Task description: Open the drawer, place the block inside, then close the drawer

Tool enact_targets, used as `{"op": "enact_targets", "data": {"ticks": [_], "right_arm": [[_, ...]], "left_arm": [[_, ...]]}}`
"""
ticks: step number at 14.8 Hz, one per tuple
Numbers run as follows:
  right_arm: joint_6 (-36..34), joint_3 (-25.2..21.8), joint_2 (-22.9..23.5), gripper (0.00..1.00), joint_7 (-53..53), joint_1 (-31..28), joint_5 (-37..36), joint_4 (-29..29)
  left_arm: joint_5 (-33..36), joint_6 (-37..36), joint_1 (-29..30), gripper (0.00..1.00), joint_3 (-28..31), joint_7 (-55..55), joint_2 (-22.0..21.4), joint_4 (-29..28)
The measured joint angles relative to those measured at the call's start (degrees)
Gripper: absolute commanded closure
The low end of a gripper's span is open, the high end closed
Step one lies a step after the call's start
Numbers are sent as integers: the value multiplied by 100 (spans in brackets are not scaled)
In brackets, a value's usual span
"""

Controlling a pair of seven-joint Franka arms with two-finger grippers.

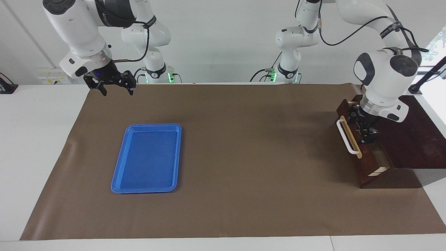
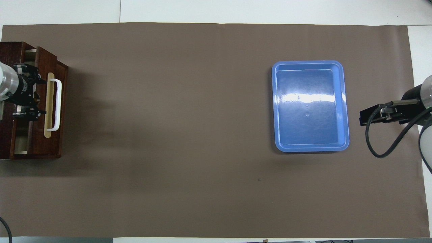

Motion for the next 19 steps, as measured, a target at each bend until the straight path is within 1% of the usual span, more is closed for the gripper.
{"op": "enact_targets", "data": {"ticks": [3, 8, 10, 11, 13, 15, 17, 19], "right_arm": [[2, 0, 0, 0, 74, 0, 0, 0], [2, 0, 0, 0, 126, -1, 0, 0], [2, 0, 0, 0, 127, -2, 0, 0], [2, 0, 0, 0, 127, -3, 0, 0], [2, 0, 0, 0, 127, -3, 0, 0], [2, 0, 0, 0, 127, -3, 0, -1], [2, -1, 0, 0, 127, -3, 0, -1], [2, -2, 0, 0, 127, -4, 0, -1]], "left_arm": [[-50, 138, 291, 0, -23, 378, -5, -7], [16, 167, 290, 0, -73, 458, -18, 12], [19, 121, 240, 0, -117, 649, -120, 109], [14, -18, 210, 0, -169, 823, -204, 187], [-3, -560, 33, 0, -272, 1452, -380, 421], [-12, -1145, -360, 0, -341, 2516, -572, 597], [-63, -1491, -671, 0, -369, 3450, -725, 645], [-336, -1800, -725, 0, -365, 4436, -810, 805]]}}
